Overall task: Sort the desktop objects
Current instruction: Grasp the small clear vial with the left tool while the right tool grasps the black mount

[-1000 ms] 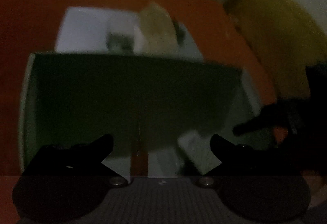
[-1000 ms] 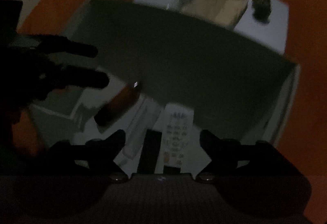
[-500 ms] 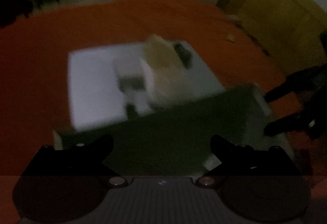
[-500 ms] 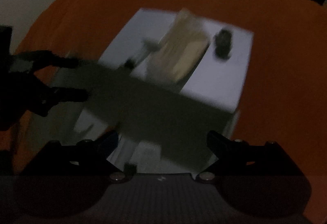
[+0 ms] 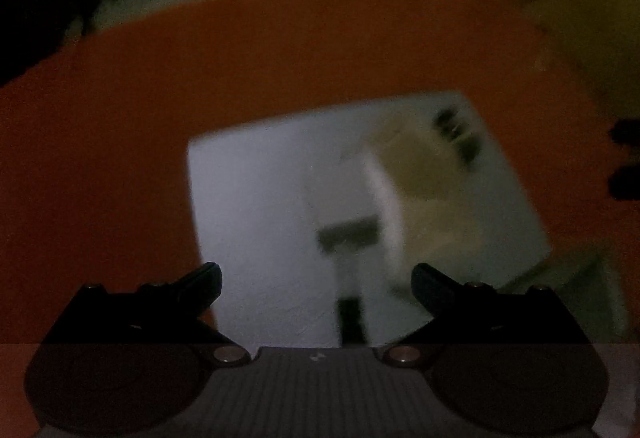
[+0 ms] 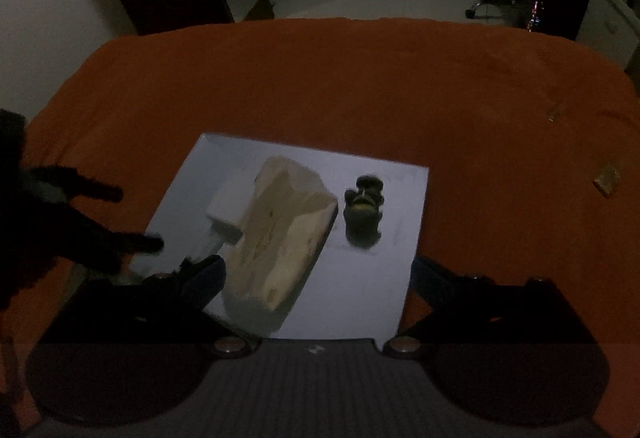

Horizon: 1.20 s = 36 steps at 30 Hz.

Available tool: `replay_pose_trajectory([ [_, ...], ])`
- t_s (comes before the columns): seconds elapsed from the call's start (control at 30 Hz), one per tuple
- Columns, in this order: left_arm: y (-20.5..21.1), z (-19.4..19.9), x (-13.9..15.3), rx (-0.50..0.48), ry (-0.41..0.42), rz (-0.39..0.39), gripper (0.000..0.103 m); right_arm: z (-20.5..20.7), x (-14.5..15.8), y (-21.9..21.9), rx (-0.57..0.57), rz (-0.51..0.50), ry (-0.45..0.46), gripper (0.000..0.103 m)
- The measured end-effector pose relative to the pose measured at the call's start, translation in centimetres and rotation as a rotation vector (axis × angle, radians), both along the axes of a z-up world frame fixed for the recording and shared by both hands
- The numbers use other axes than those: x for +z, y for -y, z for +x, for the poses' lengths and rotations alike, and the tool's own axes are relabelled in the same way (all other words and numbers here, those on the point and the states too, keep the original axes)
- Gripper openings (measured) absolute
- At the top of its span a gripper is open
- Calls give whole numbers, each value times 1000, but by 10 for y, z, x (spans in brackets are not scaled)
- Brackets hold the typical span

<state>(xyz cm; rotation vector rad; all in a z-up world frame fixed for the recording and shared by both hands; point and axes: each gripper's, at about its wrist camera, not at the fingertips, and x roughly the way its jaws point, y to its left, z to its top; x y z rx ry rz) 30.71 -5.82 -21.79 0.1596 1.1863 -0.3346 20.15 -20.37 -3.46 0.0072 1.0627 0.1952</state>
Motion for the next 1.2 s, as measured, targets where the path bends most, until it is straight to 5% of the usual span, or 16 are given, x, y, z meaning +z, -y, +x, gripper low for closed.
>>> replay_pose_trajectory([
  [0.17,1,18,-21,-13,-63,-25,97,50,-28,18,-25,22,-48,80],
  [0.47,8,44,-56,-57,-159,-26,95,118,-61,25,-54,-88,-165,66],
  [0.53,10,45,-63,-82,-192,-4,77,128,-67,23,-47,-103,-176,66],
  [0.7,12,39,-68,-130,-213,36,66,140,-86,15,-19,-153,-217,66],
  [0.87,11,42,-68,-141,-178,69,42,139,-110,10,-17,-162,-265,66],
  [0.93,13,42,-65,-149,-175,73,18,137,-113,9,-24,-140,-265,66],
  [1.2,0,46,-58,-95,-169,68,15,128,-117,6,9,-138,-286,65],
])
